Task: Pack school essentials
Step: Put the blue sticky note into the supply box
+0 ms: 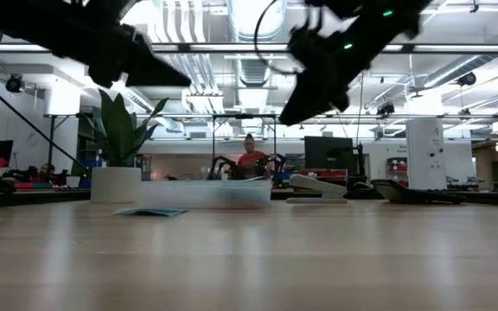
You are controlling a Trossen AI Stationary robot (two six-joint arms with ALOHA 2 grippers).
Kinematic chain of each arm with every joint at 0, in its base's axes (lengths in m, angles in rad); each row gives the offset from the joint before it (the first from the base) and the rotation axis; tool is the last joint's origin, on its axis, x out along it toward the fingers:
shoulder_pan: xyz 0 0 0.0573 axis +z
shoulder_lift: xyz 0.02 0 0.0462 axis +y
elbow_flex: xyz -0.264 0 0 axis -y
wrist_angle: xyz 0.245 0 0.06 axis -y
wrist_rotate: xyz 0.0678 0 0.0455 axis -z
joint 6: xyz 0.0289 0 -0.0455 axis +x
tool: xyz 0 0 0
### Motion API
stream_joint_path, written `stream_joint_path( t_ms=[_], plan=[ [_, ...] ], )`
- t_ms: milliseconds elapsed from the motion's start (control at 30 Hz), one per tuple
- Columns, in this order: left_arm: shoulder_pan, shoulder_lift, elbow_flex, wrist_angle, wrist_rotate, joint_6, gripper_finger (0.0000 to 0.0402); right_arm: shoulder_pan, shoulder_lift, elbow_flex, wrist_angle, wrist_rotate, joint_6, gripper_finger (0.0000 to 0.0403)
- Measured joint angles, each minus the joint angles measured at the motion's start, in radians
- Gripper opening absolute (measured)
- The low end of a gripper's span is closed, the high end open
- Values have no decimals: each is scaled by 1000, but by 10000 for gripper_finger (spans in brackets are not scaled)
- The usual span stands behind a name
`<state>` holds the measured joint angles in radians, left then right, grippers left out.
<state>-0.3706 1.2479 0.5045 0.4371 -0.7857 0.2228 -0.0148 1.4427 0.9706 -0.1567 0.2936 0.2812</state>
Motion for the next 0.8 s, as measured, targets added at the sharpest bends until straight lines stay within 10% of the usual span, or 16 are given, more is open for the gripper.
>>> stream_joint_path(
  t_ms=[433,800],
  plan=[
    [-4,251,100,-21,353,-498,5,133,-399,-385,451,21,-197,67],
    [-4,344,400,-887,441,-630,125,132,-574,-482,456,20,-220,61]
  ],
)
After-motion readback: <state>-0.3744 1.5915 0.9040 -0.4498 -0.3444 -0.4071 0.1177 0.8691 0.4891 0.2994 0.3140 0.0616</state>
